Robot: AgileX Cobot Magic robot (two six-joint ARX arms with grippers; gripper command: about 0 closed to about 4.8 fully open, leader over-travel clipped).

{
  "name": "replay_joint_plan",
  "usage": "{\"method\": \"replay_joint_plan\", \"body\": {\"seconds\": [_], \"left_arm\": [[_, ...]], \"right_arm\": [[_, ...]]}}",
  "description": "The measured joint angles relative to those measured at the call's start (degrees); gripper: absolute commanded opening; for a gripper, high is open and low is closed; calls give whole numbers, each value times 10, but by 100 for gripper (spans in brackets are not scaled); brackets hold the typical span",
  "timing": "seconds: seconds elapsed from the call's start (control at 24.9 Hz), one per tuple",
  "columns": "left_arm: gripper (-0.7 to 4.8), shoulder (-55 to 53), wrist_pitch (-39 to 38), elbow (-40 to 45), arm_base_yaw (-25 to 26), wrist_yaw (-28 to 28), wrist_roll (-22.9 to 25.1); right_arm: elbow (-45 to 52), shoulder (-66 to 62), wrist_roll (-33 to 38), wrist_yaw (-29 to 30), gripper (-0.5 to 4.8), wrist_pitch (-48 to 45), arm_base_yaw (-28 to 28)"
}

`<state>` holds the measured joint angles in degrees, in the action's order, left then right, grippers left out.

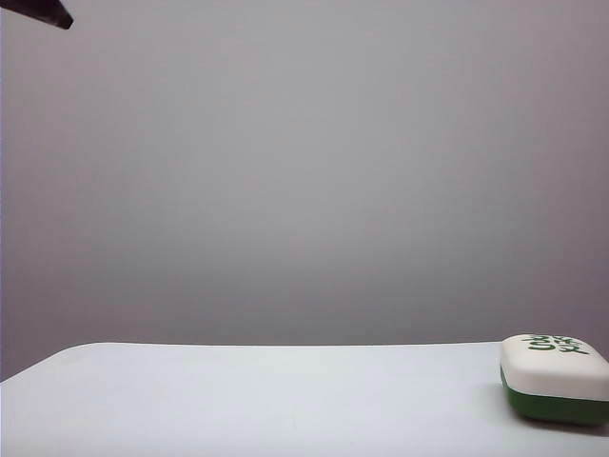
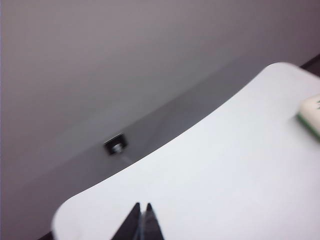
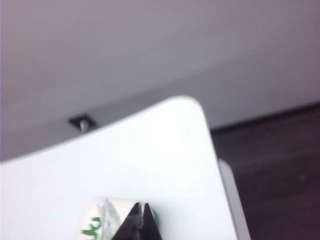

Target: Move the foam mahjong from the right side of the table to the left side of the table.

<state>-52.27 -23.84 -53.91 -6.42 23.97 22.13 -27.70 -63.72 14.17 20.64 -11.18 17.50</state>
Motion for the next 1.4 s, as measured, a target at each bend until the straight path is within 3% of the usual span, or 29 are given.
{"method": "replay_joint_plan", "body": {"seconds": [0.12, 0.28, 0.48, 0.6, 0.8, 1.12, 1.4], "left_arm": [[-5, 0, -1, -1, 0, 71, -21], [-5, 0, -7, -1, 0, 75, -27], [-5, 0, -40, -1, 0, 65, -27], [-5, 0, -72, -1, 0, 19, -23], [-5, 0, -73, -1, 0, 11, -22], [-5, 0, -99, -1, 0, -82, -22], [-5, 0, -123, -1, 0, -88, -12]], "right_arm": [[-31, -145, -22, 45, -5, -42, 0], [-64, -323, -45, 116, -5, -52, 1], [-82, -432, -53, 181, -5, -66, 0], [-82, -449, -53, 186, -5, -74, -1], [-121, -450, -35, 183, -5, -71, -11], [-202, -449, -49, 108, -5, 12, -104], [-214, -457, -59, 73, -5, 47, -121]]}}
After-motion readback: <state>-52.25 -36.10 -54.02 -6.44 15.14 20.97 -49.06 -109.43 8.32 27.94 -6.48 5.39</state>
